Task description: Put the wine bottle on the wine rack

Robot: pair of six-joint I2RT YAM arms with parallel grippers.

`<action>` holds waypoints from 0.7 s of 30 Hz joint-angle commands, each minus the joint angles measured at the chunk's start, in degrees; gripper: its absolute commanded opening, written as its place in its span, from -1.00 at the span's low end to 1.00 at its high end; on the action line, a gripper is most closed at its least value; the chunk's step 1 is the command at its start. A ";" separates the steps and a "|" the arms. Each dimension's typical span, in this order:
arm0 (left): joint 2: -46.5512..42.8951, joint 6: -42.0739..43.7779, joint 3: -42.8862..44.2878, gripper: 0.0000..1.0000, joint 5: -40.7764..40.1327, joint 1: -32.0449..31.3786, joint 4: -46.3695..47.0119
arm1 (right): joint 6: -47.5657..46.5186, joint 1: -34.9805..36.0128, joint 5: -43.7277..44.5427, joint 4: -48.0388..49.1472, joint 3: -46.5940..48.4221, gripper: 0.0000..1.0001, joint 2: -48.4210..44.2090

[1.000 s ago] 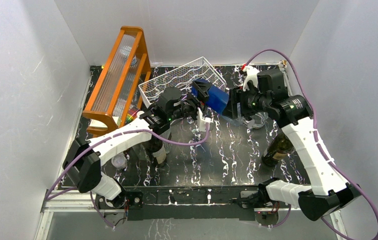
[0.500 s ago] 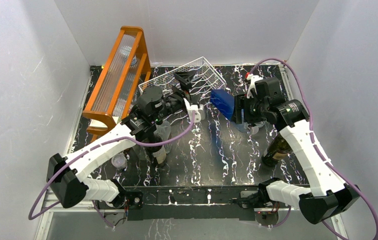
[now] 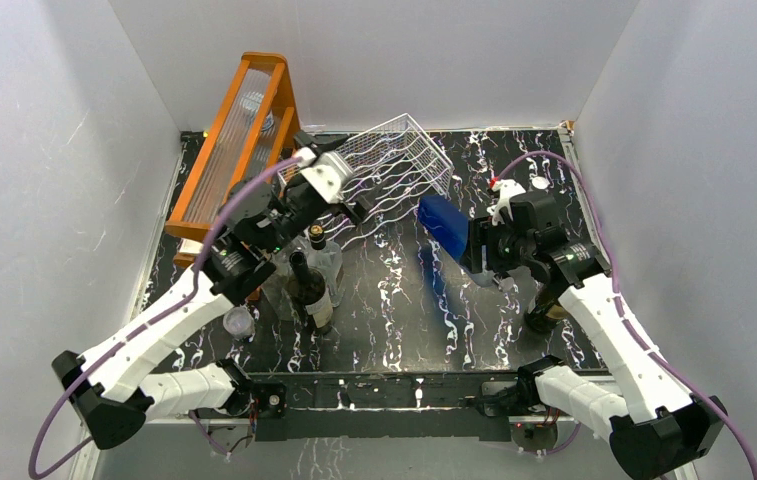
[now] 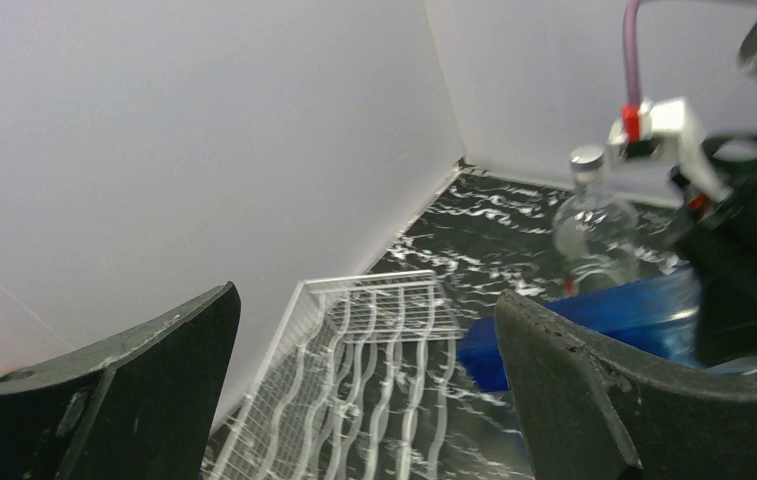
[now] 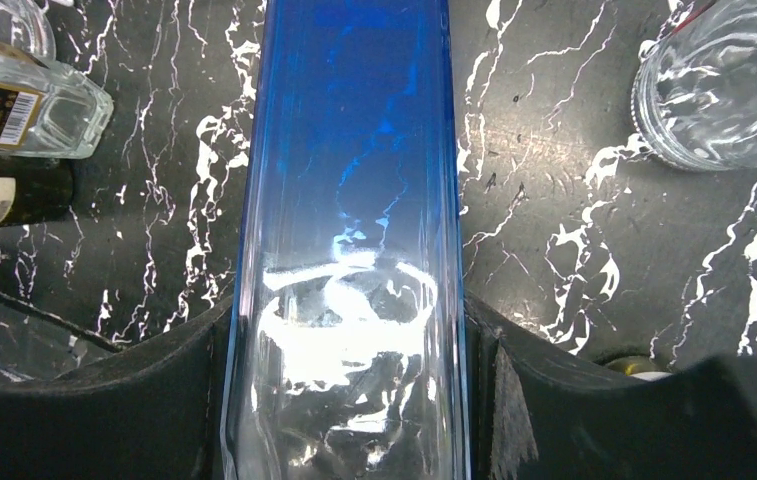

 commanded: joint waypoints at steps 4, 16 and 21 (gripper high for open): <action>-3.71 -16.94 3.80 0.97 -4.17 0.25 -12.32 | 0.03 0.01 -2.13 24.95 -4.05 -1.00 -3.38; -2.72 -19.30 8.36 0.96 -4.06 0.22 -18.22 | -0.32 0.02 -1.02 39.07 -13.78 -1.00 -3.45; -2.96 -19.50 8.77 0.96 -4.17 0.17 -18.70 | -0.21 0.02 0.97 45.42 -17.98 -1.00 -4.08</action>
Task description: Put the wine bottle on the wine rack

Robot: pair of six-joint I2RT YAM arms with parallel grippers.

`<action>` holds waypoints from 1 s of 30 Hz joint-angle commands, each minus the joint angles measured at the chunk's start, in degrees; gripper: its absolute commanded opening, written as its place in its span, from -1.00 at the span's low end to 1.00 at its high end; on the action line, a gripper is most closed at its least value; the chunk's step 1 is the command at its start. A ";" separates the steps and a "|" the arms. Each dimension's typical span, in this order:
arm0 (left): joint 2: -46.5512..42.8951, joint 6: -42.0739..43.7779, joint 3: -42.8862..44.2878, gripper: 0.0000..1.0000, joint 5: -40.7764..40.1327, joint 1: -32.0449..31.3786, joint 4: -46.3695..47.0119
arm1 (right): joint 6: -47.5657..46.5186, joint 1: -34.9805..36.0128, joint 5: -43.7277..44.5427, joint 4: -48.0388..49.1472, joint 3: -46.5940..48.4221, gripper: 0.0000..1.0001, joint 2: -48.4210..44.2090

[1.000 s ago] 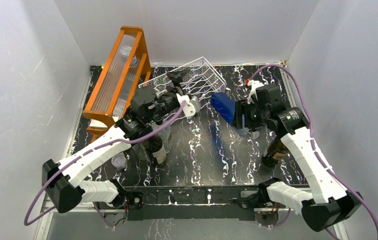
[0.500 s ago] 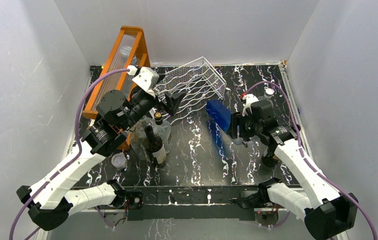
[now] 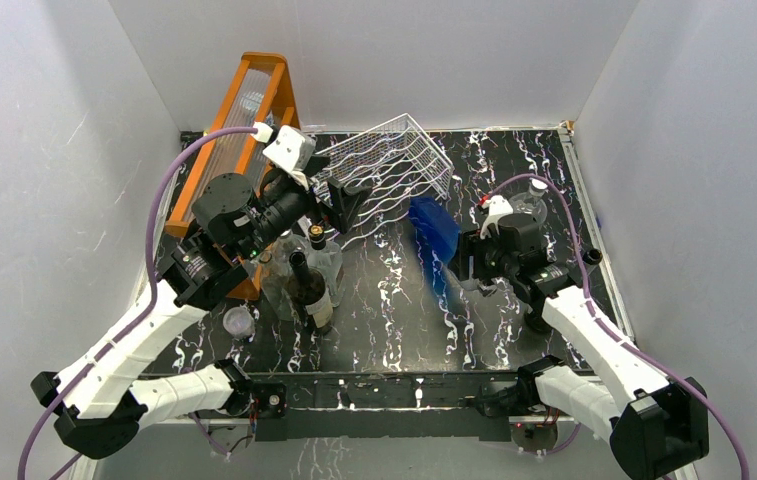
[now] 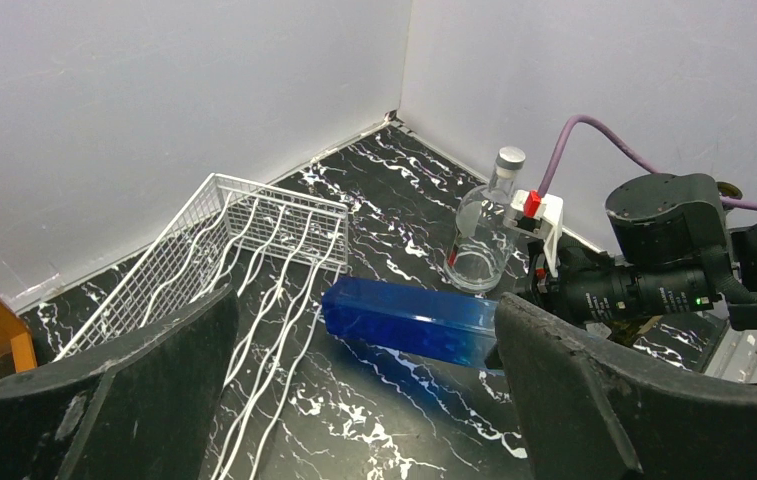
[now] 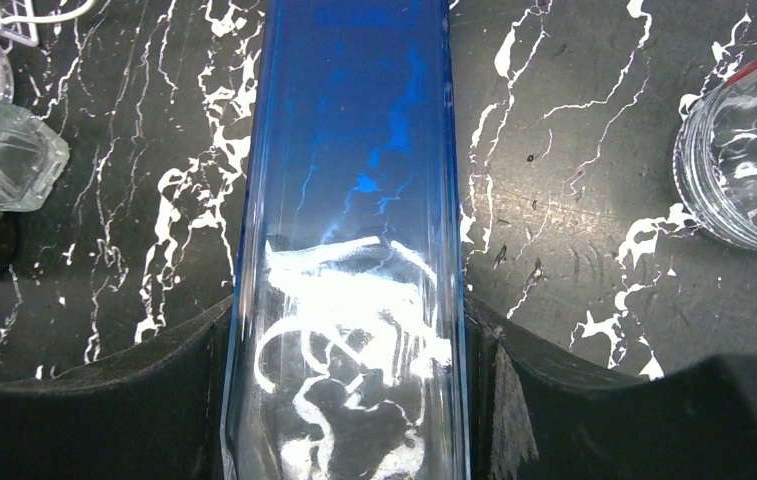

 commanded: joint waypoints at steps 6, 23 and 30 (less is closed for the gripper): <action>-0.86 -1.34 2.81 0.96 -0.03 0.22 -1.88 | -1.60 0.02 1.72 28.83 -4.05 -1.00 -4.31; -1.44 -2.28 3.65 0.95 -0.77 0.18 -3.98 | -3.80 -0.02 1.02 42.16 -6.46 -1.00 2.80; -2.28 -2.40 3.14 0.95 -0.82 0.25 -4.29 | -5.55 0.02 1.37 46.13 -6.39 -1.00 6.14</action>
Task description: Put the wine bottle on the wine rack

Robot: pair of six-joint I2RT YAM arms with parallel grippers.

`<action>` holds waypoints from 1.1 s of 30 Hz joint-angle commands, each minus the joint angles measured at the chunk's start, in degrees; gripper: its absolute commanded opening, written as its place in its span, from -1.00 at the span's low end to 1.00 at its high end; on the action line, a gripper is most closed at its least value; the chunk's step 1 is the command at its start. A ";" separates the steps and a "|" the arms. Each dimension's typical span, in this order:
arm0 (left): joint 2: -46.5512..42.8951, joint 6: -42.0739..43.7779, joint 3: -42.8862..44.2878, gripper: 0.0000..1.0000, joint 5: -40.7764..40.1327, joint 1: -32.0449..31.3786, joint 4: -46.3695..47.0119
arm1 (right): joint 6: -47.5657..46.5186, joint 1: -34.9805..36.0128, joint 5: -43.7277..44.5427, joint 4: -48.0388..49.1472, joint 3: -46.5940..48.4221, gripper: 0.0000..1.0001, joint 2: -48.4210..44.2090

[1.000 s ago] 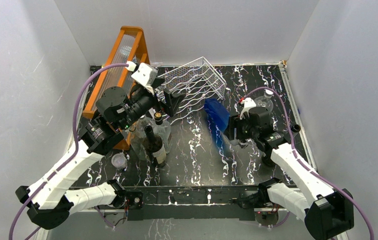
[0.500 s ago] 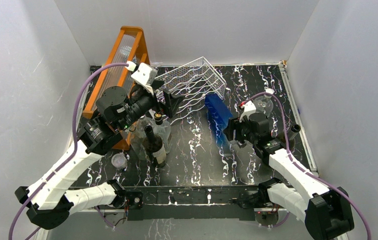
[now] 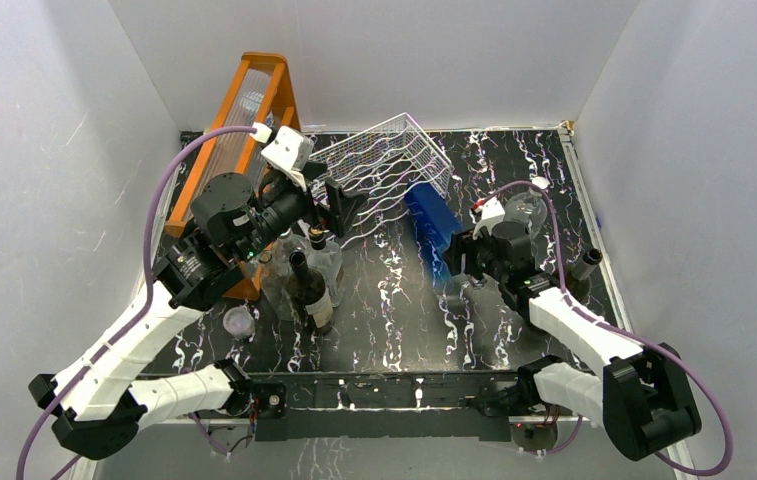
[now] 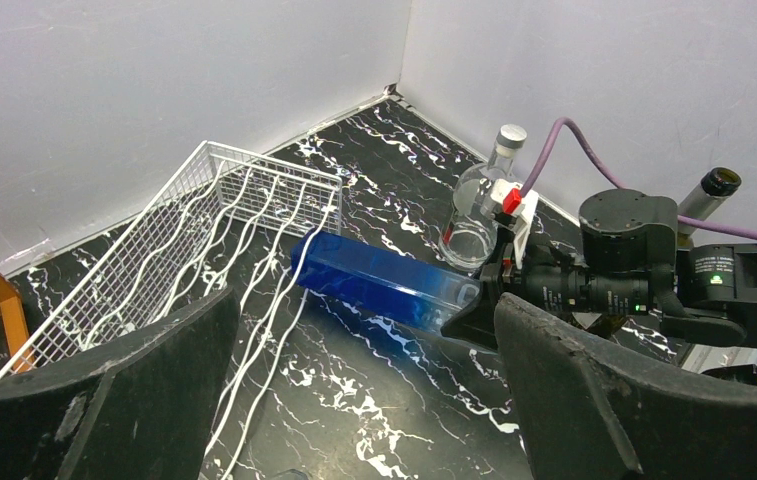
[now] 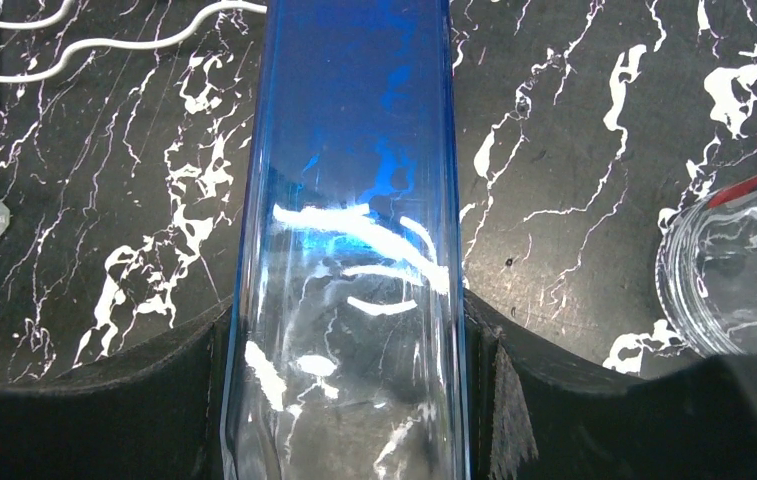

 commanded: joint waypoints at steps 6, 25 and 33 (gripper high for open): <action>-1.90 -0.72 2.06 0.95 -0.02 0.21 -0.14 | -3.24 0.02 -0.51 26.44 3.63 -1.00 4.23; -1.60 -1.13 3.27 0.95 0.58 0.21 -1.17 | -6.04 0.06 0.51 41.86 10.55 -1.00 21.49; -1.46 -1.87 3.30 0.94 1.03 0.24 -1.56 | -7.23 0.05 1.86 45.48 14.92 -1.00 28.34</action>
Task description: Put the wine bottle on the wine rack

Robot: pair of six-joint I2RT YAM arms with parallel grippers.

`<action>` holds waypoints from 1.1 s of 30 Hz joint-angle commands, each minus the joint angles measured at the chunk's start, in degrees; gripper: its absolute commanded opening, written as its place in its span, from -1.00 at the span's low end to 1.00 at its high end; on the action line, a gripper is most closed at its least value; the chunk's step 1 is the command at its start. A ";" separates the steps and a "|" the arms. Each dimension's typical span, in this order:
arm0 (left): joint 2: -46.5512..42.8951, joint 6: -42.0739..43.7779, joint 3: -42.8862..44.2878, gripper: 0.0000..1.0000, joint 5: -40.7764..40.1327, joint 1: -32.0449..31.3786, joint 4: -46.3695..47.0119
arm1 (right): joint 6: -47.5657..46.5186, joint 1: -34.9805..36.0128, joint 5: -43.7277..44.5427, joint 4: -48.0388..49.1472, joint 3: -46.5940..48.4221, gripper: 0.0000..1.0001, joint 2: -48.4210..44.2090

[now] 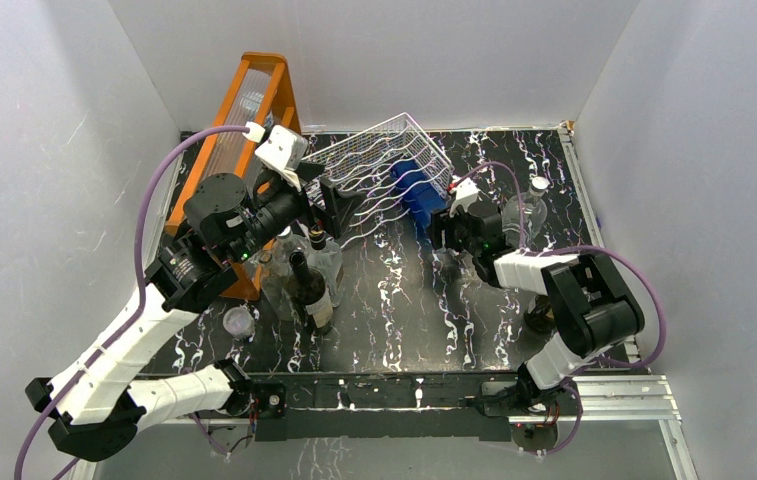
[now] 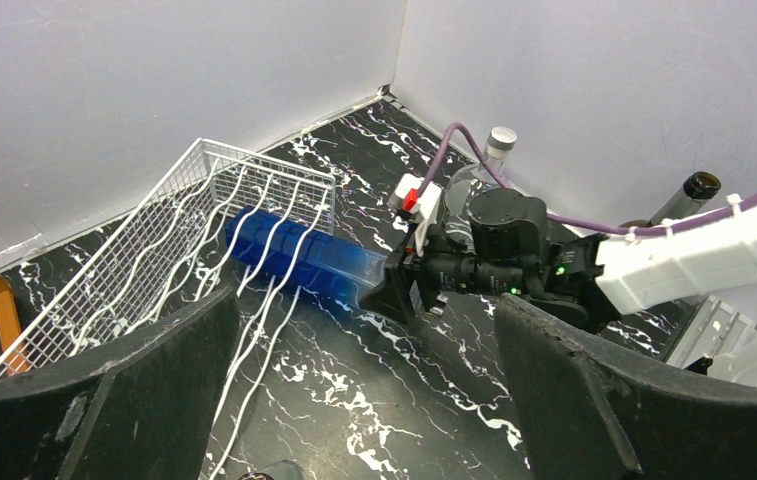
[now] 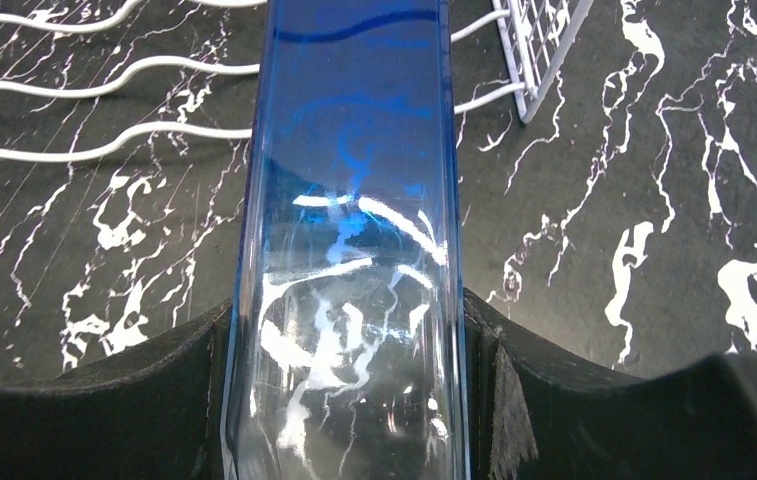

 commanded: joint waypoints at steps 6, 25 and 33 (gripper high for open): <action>-1.31 -0.82 2.47 0.94 0.60 0.23 -0.26 | -1.44 0.04 1.74 21.84 10.74 -1.00 4.41; -1.49 -0.79 3.55 0.94 0.61 0.18 -1.31 | -5.24 -0.15 -0.88 13.03 20.12 -0.95 12.31; -1.52 -1.01 3.64 0.93 0.97 0.30 -1.90 | -4.75 -0.50 -0.30 7.73 23.07 -0.36 14.16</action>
